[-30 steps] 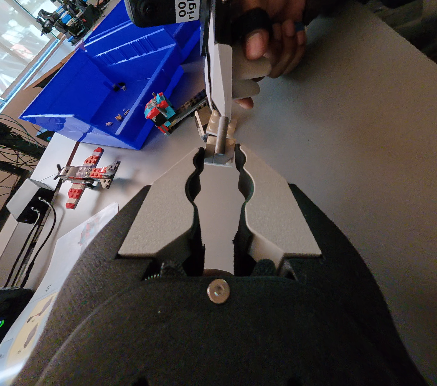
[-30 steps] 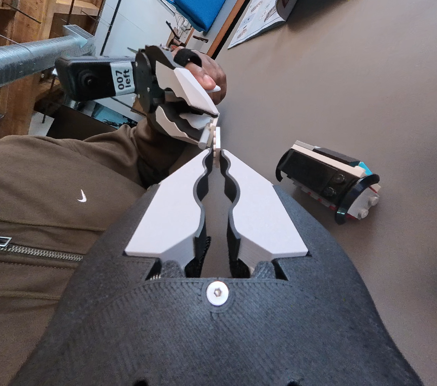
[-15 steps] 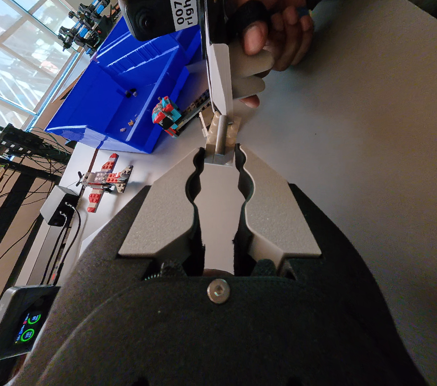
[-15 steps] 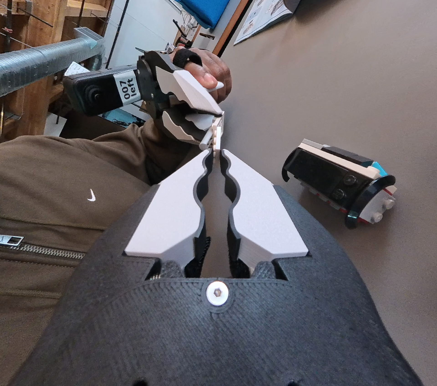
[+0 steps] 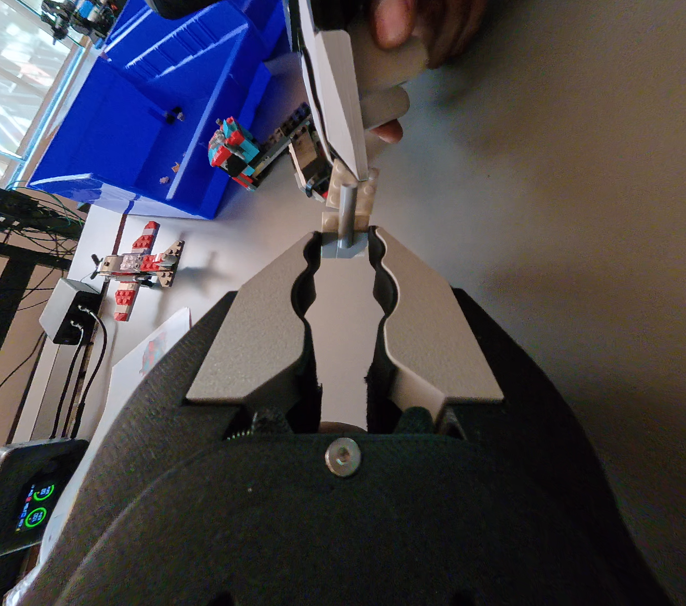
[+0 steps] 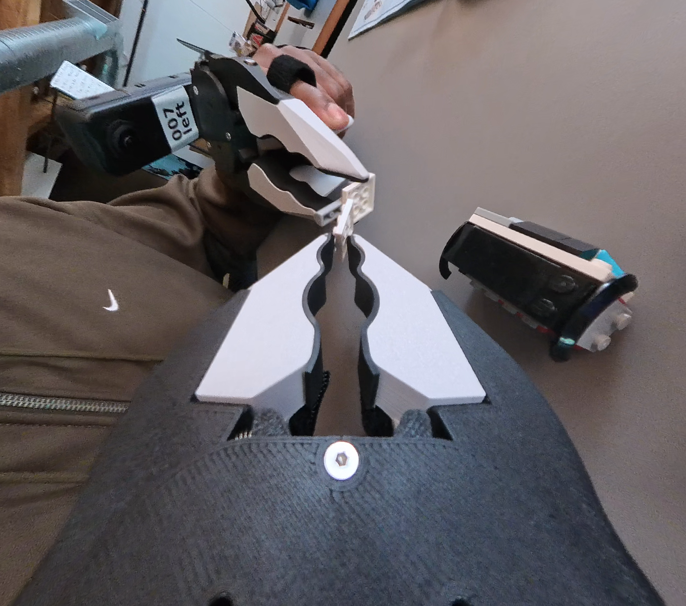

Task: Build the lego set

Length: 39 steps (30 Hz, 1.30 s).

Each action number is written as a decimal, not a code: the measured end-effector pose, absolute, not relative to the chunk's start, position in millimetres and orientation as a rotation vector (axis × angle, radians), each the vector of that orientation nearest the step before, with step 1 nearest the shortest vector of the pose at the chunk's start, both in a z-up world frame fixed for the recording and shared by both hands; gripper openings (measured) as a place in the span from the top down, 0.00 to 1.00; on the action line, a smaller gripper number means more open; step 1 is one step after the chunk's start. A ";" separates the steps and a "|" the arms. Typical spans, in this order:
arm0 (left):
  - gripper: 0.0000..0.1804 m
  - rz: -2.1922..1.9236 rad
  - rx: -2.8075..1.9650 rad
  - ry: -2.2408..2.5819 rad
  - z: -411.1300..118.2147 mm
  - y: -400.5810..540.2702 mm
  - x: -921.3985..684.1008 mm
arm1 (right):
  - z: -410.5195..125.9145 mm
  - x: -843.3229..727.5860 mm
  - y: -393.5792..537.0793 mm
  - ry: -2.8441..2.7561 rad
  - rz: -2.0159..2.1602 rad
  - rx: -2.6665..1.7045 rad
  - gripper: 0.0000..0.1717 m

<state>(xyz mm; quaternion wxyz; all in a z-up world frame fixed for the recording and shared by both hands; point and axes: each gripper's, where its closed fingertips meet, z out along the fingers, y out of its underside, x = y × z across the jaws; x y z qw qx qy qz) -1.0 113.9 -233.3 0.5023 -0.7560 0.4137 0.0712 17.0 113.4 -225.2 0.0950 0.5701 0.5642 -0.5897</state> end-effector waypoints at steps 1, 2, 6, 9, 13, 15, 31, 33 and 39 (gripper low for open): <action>0.85 0.177 -1.834 1.007 -235.3 113.3 -1.6 | -226.5 17.1 112.5 1.689 -1.736 1.693 0.96; 0.85 0.186 -1.838 1.016 -237.0 113.0 -2.3 | -227.8 17.1 111.6 1.705 -1.725 1.696 0.97; 0.85 0.211 -1.852 1.057 -242.9 110.9 -1.7 | -234.1 14.6 111.7 1.762 -1.674 1.741 0.97; 0.85 0.234 -1.867 1.080 -246.7 110.0 -2.5 | -237.6 13.7 110.4 1.813 -1.640 1.762 0.97; 0.85 0.247 -1.883 1.092 -249.1 109.4 -2.6 | -240.7 14.9 107.4 1.846 -1.604 1.767 0.96; 0.85 0.249 -1.892 1.095 -250.1 109.1 -2.6 | -241.8 15.2 106.6 1.838 -1.593 1.768 0.94; 0.85 0.219 -2.000 1.100 -258.5 105.2 -0.6 | -237.3 18.0 112.9 1.843 -1.649 1.797 0.87; 0.85 0.190 -2.020 1.086 -258.8 105.0 0.8 | -235.6 18.6 112.9 1.887 -1.666 1.796 0.86; 0.85 0.045 -2.066 0.983 -256.1 104.9 5.5 | -240.5 19.6 106.4 2.077 -1.601 1.786 0.84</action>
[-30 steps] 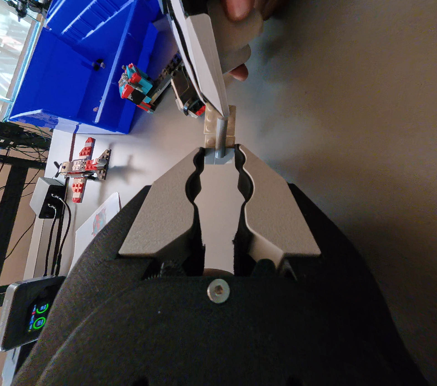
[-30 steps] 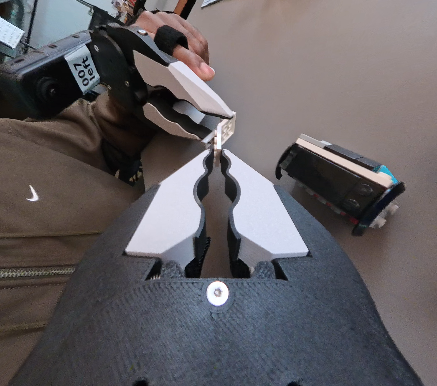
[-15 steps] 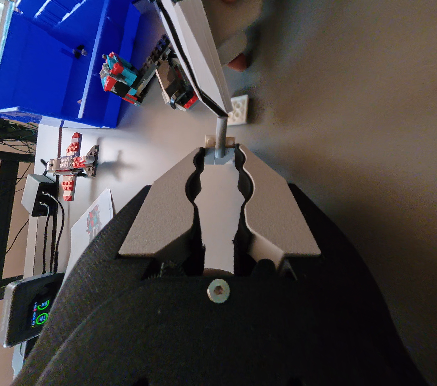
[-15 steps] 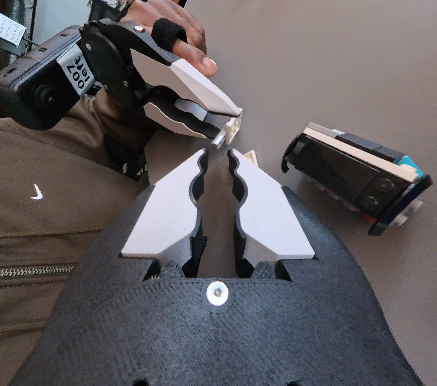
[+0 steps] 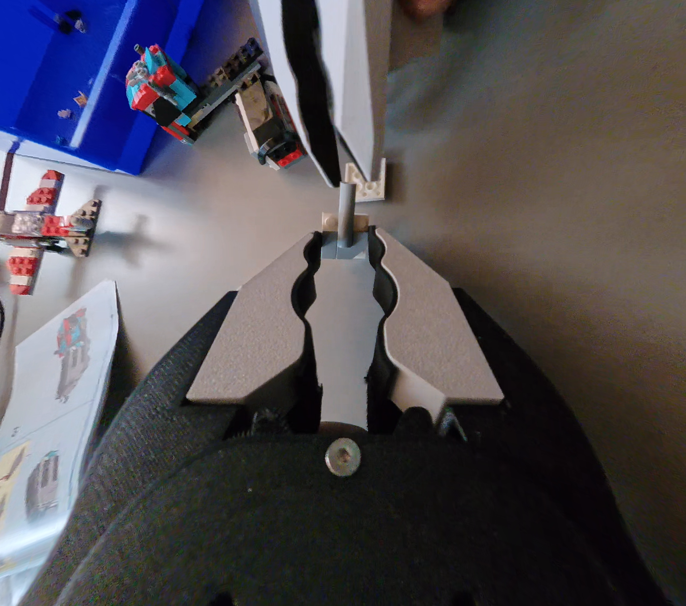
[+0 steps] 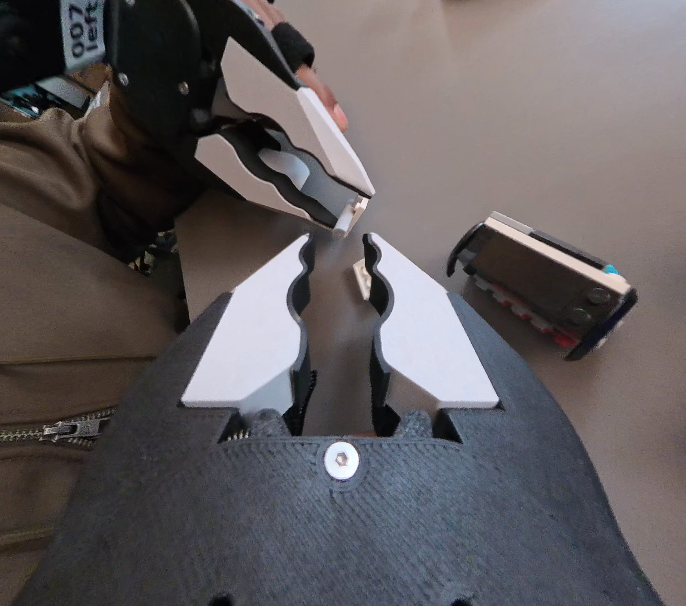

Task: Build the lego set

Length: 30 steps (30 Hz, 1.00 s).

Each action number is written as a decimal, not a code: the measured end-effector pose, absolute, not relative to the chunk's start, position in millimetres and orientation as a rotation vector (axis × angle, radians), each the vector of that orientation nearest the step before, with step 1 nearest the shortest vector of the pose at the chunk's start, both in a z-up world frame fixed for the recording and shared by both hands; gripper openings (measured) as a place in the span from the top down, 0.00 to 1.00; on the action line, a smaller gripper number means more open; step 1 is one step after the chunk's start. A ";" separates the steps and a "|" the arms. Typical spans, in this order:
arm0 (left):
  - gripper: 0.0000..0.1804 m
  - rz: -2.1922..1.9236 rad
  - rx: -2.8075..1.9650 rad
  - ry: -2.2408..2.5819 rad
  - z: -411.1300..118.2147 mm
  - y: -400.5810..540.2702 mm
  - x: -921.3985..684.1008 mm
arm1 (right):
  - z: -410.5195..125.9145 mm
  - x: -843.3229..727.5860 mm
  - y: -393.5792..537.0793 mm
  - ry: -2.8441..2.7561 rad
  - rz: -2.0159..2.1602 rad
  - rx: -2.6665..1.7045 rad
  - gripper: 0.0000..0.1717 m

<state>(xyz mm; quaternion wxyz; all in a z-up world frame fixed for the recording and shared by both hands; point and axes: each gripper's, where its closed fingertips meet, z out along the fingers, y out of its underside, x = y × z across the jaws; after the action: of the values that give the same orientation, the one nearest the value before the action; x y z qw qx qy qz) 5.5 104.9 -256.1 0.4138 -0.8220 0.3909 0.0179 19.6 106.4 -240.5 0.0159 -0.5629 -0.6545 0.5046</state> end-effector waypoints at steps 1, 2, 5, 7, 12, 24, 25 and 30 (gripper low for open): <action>0.85 0.028 -2.070 0.962 -254.6 105.1 6.0 | -241.2 20.3 104.8 -2.046 1.563 -1.749 0.84; 0.85 0.011 -2.073 0.946 -253.4 105.0 7.0 | -241.4 20.8 103.6 -2.050 1.565 -1.751 0.84; 0.85 -0.022 -2.089 0.916 -252.8 103.9 10.2 | -241.0 20.9 102.3 -2.043 1.589 -1.770 0.85; 0.85 -0.015 -2.100 0.911 -253.9 104.0 11.0 | -240.9 20.5 101.5 -2.038 1.604 -1.787 0.85; 0.85 0.029 -2.100 0.929 -256.3 104.1 12.4 | -241.7 18.6 100.9 -2.028 1.606 -1.809 0.93; 0.78 -0.174 -2.079 0.826 -245.7 96.8 12.6 | -243.8 17.2 104.4 -2.101 1.530 -1.718 0.96; 0.76 -0.203 -2.092 0.811 -247.1 95.6 12.1 | -244.0 17.2 104.0 -2.116 1.523 -1.703 0.96; 0.75 -0.400 -2.145 0.728 -250.8 91.6 19.5 | -242.5 23.6 93.9 -2.240 1.521 -1.547 0.96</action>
<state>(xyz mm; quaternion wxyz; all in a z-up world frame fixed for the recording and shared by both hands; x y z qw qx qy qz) 19.5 91.6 -250.8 0.4084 -0.8512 0.2889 -0.1586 23.6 93.9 -242.5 0.0115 -0.4959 -0.7183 0.4877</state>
